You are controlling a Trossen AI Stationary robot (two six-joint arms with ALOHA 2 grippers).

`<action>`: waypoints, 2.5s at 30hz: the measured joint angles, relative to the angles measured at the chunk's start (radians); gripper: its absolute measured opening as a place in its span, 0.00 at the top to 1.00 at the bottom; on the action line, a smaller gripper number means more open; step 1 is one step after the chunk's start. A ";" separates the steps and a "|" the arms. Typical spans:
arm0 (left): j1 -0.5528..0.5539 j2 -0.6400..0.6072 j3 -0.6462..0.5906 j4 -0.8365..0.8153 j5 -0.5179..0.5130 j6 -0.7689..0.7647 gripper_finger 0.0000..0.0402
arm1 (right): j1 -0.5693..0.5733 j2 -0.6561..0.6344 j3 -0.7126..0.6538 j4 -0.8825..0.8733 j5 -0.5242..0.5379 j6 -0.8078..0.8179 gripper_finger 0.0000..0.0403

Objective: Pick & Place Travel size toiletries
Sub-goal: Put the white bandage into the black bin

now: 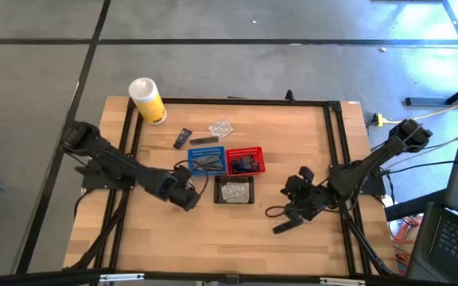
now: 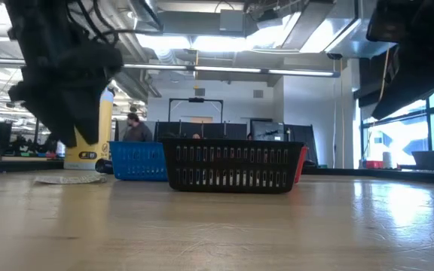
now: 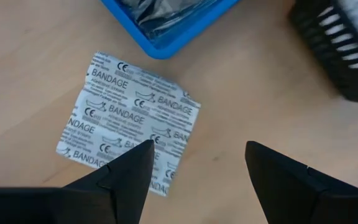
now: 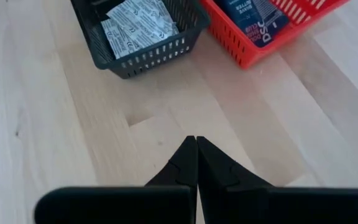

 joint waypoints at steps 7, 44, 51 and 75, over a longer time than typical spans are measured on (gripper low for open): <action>0.029 0.087 0.000 0.067 0.012 0.021 0.43 | 0.000 0.000 0.000 0.014 0.008 -0.026 1.00; 0.102 0.206 0.003 0.076 0.032 0.000 0.65 | -0.002 0.000 0.001 0.029 0.008 -0.038 1.00; 0.103 0.207 0.002 0.072 0.046 0.001 0.74 | -0.002 0.000 0.001 0.029 0.008 -0.038 1.00; 0.067 0.117 -0.005 -0.092 0.124 -0.022 0.99 | -0.002 0.001 0.002 0.029 0.008 -0.035 0.99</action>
